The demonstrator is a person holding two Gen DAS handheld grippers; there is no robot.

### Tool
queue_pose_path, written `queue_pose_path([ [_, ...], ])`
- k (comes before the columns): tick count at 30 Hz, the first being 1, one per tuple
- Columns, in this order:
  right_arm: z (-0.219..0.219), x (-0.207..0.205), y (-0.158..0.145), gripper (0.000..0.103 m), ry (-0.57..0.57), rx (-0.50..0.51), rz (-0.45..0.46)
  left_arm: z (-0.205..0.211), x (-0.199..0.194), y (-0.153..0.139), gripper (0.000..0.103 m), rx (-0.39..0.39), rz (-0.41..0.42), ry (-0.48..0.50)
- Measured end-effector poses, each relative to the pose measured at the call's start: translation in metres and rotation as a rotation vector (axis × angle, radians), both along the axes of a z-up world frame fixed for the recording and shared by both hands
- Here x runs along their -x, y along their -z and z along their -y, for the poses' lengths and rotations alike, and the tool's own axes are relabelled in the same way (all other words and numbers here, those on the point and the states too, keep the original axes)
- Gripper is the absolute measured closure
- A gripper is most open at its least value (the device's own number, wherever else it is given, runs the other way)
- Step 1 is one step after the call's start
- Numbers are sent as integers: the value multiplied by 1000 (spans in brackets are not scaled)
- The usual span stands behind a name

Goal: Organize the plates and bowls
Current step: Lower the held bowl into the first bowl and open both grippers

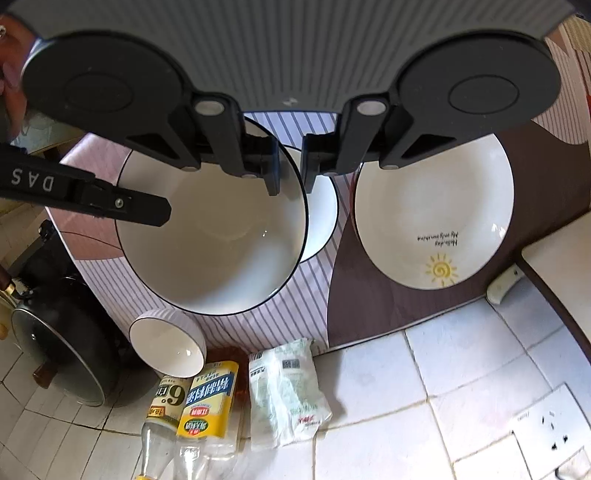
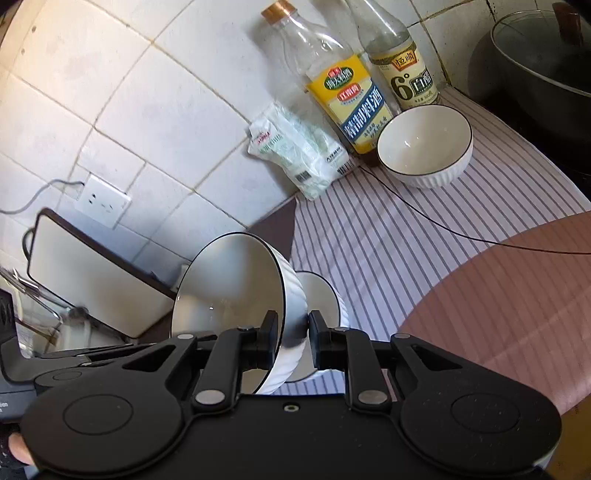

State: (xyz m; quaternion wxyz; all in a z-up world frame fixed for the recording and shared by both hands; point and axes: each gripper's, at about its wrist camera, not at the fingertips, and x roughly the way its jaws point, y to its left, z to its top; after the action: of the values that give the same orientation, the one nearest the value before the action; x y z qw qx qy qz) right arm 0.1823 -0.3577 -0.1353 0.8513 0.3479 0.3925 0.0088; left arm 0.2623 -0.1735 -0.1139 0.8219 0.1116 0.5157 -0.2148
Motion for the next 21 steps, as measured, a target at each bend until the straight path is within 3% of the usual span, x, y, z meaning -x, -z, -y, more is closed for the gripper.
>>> queue_pose_path([
  [5,-6,-6,10,81,-23,39,-19,-4,-3,12,94,-15,3,-9],
  [13,-11,-25,27,81,-36,44,-64,-9,-21,34,94,-25,-51,-34],
  [21,-13,-45,46,81,-32,37,-135,-6,-35,55,92,-85,-122,-29],
])
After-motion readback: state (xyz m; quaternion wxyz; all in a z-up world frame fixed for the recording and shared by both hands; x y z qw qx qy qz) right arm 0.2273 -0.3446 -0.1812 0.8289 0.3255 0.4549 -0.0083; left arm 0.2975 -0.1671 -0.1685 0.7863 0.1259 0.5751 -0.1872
